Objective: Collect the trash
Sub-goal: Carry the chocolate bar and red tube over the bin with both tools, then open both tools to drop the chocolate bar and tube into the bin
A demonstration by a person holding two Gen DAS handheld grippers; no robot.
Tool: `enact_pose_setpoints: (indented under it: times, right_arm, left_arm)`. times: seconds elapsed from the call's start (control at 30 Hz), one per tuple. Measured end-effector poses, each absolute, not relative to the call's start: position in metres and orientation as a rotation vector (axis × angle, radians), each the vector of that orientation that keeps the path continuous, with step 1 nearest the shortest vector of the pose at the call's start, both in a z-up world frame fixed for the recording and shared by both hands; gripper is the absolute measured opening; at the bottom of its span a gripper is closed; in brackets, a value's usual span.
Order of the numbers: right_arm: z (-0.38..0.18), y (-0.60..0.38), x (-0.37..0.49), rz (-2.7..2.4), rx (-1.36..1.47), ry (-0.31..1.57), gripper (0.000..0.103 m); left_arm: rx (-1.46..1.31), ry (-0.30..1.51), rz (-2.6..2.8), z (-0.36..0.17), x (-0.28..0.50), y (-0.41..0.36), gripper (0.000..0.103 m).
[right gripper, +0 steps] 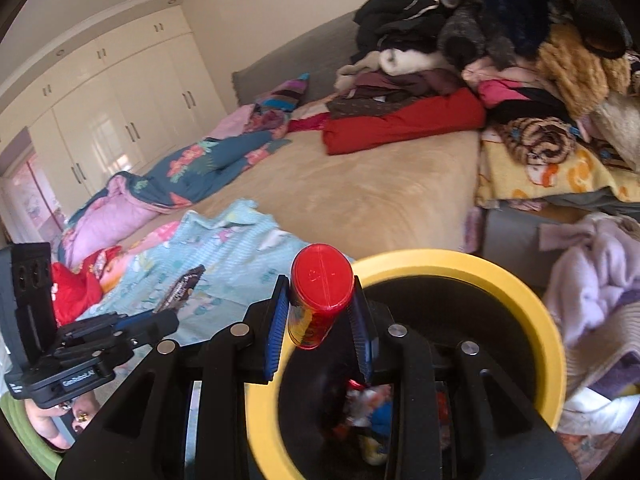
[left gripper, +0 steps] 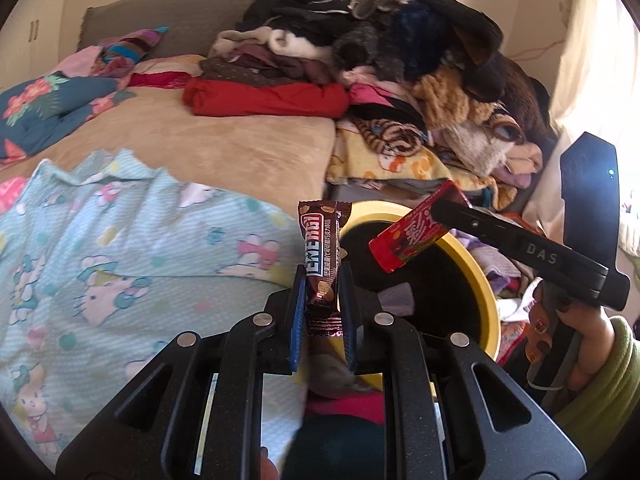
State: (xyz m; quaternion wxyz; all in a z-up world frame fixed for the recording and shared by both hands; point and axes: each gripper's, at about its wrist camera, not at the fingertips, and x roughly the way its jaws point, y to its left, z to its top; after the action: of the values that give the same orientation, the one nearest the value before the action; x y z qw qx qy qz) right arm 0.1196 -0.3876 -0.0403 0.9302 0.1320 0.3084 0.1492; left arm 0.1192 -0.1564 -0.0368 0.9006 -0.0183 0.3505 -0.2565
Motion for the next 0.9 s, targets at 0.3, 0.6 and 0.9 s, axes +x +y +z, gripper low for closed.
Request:
enact_pose_setpoints:
  times: [0.3,0.6,0.9]
  right_arm:
    - [-0.050,-0.420,0.112,0.234,0.316,0.675,0.028]
    - [-0.053,-0.438,0.110,0.201,0.348,0.689,0.029]
    - [-0.057,-0.453,0.101,0.169,0.395,0.710,0.044]
  left_arm:
    - [0.029,0.774,-0.597,-0.047,0.115,-0.203,0.010]
    - [0.089,0.819,-0.647,-0.062,0.120,-0.243,0.011]
    - [0.095,0.845,-0.633,-0.068,0.128,-0.255,0.046]
